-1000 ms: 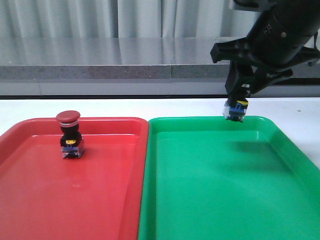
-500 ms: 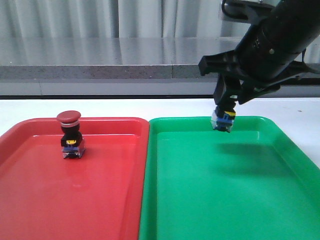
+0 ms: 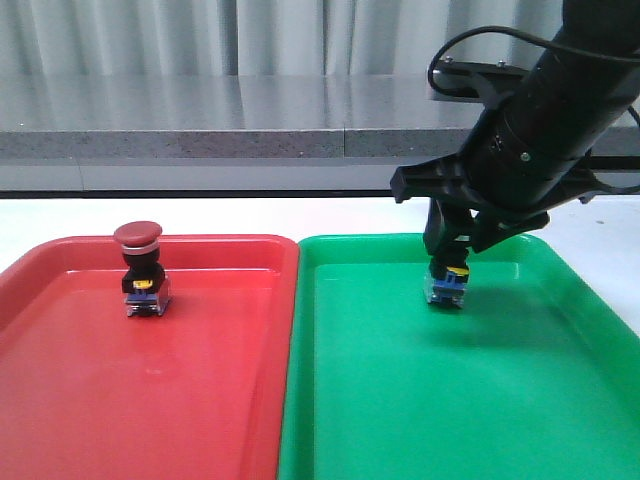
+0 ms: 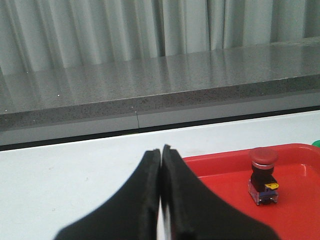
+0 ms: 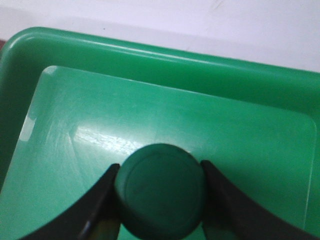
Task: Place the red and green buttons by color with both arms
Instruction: 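Carry the green button with the right gripper and lower it into the green tray, then open the right gripper and raise it away from the button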
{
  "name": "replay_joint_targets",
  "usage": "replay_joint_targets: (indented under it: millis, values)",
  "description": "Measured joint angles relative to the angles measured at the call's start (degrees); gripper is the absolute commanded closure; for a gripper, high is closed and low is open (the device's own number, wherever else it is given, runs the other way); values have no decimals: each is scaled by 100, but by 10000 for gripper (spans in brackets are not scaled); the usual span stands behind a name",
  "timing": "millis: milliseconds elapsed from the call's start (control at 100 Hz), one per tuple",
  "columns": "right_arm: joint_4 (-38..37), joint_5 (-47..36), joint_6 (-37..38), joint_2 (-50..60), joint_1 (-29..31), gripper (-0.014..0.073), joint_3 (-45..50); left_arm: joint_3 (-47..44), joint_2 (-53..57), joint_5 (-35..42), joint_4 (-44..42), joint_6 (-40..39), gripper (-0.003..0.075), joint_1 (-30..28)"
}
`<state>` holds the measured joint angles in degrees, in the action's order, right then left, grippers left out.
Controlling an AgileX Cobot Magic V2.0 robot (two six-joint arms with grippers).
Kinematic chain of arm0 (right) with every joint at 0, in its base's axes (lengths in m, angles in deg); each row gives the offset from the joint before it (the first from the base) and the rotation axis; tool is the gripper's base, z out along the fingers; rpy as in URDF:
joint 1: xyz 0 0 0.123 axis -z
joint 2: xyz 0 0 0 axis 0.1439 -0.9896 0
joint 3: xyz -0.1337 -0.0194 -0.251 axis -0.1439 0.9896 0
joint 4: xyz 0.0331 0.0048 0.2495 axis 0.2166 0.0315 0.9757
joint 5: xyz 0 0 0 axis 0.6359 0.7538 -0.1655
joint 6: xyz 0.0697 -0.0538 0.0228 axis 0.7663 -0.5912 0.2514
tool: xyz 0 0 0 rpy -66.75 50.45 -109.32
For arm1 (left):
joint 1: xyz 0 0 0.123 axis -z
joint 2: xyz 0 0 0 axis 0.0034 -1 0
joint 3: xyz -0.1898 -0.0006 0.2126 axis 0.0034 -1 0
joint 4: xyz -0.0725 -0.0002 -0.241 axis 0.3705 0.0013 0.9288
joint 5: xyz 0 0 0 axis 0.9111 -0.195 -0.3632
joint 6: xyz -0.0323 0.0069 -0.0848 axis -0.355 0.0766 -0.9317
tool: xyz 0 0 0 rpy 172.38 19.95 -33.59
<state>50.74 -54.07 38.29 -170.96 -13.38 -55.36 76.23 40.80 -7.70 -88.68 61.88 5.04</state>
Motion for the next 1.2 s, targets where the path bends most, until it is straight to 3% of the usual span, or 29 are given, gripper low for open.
replay_joint_targets:
  millis: [150, 320, 460, 810, 1200]
  values:
    - [0, 18, 14, 0, 0, 382, 0, 0, 0, 0, 0, 0, 739, 0]
    - [0, 124, 14, 0, 0, 188, -10, 0, 0, 0, 0, 0, 739, 0]
    - [0, 384, 14, -47, -10, 96, -10, 0, 0, 0, 0, 0, 739, 0]
    - [0, 480, 14, -12, -10, 92, -10, 0, 0, 0, 0, 0, 739, 0]
    - [0, 491, 14, 1009, -10, 92, -10, 0, 0, 0, 0, 0, 739, 0]
